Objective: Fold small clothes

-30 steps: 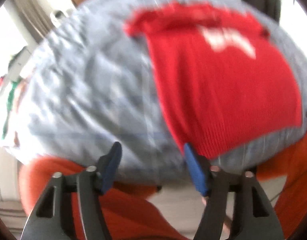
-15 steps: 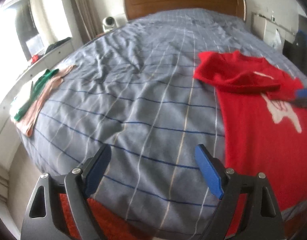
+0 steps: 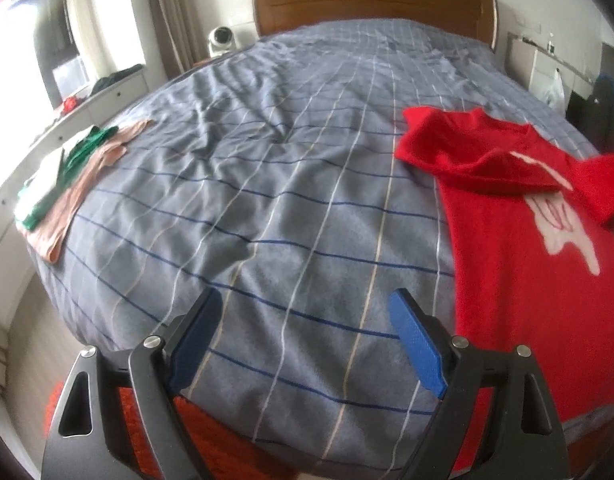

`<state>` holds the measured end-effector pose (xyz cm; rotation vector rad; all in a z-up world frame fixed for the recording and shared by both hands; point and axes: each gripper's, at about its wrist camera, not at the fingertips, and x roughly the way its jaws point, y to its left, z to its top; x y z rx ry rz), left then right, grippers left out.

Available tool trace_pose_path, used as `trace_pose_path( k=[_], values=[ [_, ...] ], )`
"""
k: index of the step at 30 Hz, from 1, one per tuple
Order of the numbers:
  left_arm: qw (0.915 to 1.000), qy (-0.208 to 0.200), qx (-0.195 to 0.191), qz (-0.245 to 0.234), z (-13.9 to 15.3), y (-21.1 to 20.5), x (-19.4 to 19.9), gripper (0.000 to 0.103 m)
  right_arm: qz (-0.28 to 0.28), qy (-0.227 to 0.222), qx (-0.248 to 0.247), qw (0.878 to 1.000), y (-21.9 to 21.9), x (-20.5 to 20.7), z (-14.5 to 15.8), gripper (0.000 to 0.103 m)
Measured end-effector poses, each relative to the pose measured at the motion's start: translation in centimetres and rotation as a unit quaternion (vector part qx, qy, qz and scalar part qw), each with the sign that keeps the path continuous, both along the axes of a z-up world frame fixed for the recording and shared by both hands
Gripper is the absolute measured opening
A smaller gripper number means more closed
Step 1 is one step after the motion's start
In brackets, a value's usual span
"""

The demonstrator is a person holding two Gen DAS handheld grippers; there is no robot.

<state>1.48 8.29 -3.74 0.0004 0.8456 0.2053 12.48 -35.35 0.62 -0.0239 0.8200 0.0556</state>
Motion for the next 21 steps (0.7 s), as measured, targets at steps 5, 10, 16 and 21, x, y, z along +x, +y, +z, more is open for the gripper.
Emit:
trace_pose_path(
  k=[5, 10, 16, 21],
  values=[
    [1.0000, -0.008, 0.006, -0.001, 0.1, -0.3, -0.1, 0.087, -0.174, -0.032, 0.009, 0.984, -15.0, -4.9, 2.7, 0.005],
    [0.9996, -0.003, 0.027, -0.004, -0.4, -1.5, 0.2, 0.087, -0.246, -0.005, 0.057, 0.968, -21.6, -9.2, -0.6, 0.005],
    [0.9987, 0.004, 0.051, -0.001, -1.0, -2.1, 0.2, 0.087, -0.262, 0.012, 0.125, 0.957, -23.8, -10.7, -4.4, 0.010],
    [0.9991, 0.010, 0.041, 0.008, -1.2, -1.7, 0.3, 0.087, -0.262, -0.042, 0.248, 0.932, -26.8, -13.1, -5.0, 0.052]
  ],
)
